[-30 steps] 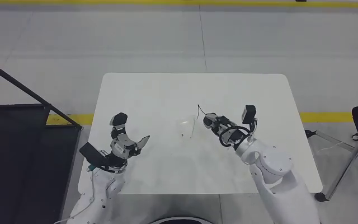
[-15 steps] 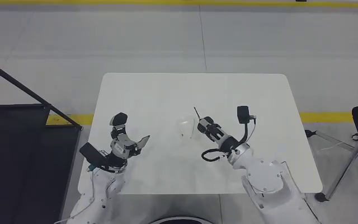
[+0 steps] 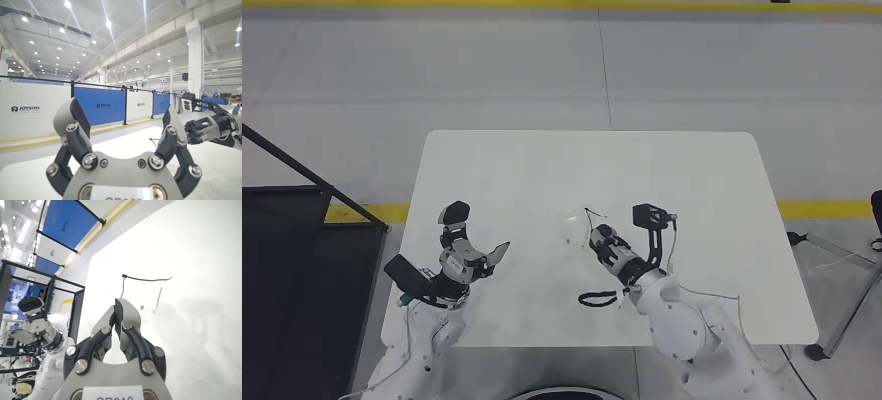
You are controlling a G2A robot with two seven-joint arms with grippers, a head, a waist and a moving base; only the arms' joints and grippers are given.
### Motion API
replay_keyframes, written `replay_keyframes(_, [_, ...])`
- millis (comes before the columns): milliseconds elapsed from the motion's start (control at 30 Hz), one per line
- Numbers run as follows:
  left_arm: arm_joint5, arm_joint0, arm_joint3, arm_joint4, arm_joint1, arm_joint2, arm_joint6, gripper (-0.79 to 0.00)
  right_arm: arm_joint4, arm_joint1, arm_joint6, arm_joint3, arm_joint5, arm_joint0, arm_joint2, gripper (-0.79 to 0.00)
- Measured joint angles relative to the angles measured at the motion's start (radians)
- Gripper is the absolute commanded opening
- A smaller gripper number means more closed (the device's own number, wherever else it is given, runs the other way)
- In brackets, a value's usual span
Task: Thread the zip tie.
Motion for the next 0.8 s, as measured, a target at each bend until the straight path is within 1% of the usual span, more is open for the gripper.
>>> replay_keyframes(233, [0.000, 0.000, 0.000, 0.000, 0.000, 0.000, 0.000, 0.000, -0.075, -0.012, 0.102, 0.053, 0.058, 0.060, -0.064, -0.785])
replay_keyframes(600, [0.000, 0.000, 0.000, 0.000, 0.000, 0.000, 0.000, 0.000, -0.101, -0.050, 0.175, 0.165, 0.105, 0.165, -0.159, -0.785])
replay_keyframes(800, [0.000, 0.000, 0.000, 0.000, 0.000, 0.000, 0.000, 0.000, -0.086, -0.076, 0.188, 0.234, 0.143, 0.222, -0.196, -0.785])
